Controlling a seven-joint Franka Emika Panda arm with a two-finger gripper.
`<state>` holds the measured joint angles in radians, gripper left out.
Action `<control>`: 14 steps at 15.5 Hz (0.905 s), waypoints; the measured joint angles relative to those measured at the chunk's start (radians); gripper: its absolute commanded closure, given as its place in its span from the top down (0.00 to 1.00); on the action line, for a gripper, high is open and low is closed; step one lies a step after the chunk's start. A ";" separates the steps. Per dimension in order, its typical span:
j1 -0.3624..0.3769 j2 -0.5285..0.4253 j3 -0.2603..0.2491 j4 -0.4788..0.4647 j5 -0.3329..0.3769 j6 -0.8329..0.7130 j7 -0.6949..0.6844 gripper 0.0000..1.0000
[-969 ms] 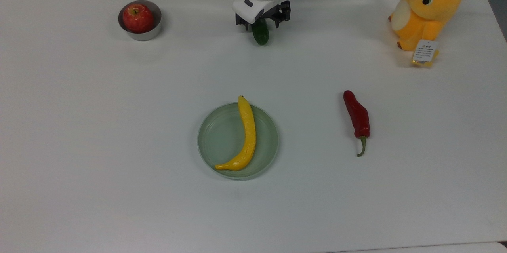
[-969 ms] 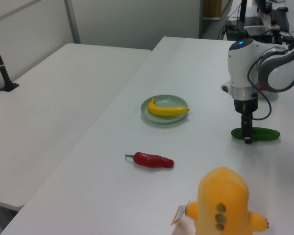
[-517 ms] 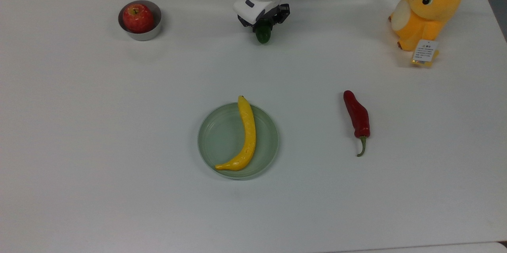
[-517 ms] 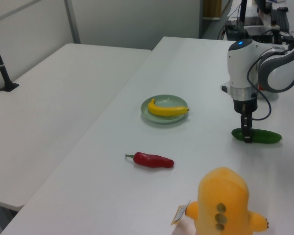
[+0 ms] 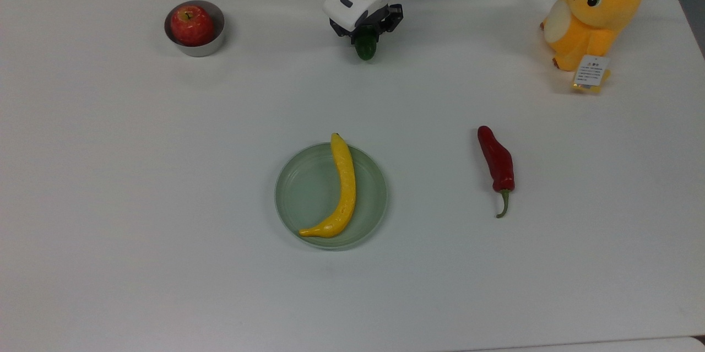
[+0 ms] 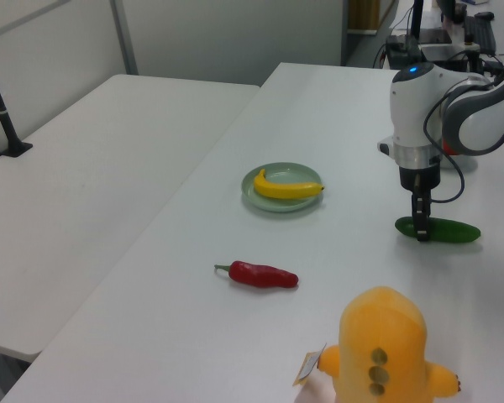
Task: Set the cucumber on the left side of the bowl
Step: 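Lift the cucumber and carry it toward the apple bowl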
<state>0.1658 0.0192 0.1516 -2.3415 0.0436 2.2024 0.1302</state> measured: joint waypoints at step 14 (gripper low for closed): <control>-0.138 -0.119 -0.047 0.019 -0.008 -0.067 -0.113 0.04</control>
<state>0.0282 -0.0996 0.1051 -2.3226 0.0352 2.1356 0.0168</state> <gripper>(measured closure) 0.533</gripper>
